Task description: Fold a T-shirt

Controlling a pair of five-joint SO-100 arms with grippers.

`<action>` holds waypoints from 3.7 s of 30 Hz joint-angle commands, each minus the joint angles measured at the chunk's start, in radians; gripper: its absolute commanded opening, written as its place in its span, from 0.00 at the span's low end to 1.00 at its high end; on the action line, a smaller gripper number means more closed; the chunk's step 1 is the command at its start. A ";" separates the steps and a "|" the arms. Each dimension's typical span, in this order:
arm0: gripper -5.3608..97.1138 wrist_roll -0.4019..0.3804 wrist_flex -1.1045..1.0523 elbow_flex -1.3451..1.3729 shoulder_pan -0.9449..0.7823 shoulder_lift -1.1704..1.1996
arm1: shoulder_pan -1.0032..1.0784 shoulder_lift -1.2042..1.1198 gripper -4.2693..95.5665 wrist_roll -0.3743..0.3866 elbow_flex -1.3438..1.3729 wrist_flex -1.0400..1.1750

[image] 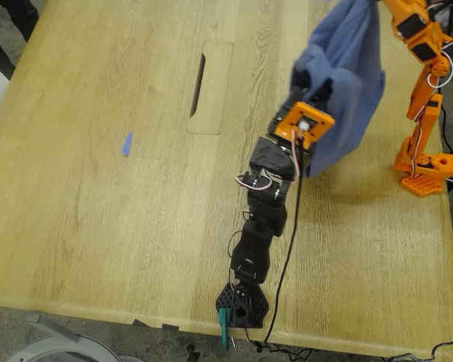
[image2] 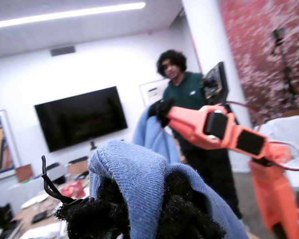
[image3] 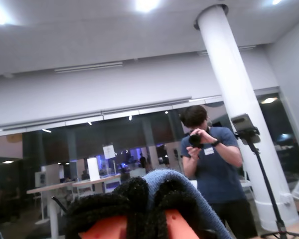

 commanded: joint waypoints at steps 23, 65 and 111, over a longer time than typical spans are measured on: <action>0.05 -0.005 -0.046 -0.041 0.549 0.060 | -0.009 0.319 0.06 -0.147 0.155 -0.092; 0.05 -0.112 0.830 -0.041 0.064 0.051 | -0.080 -0.026 0.05 -0.051 -0.015 0.423; 0.05 -0.075 0.163 -0.041 0.569 -0.003 | -0.038 0.692 0.06 -0.152 0.540 0.178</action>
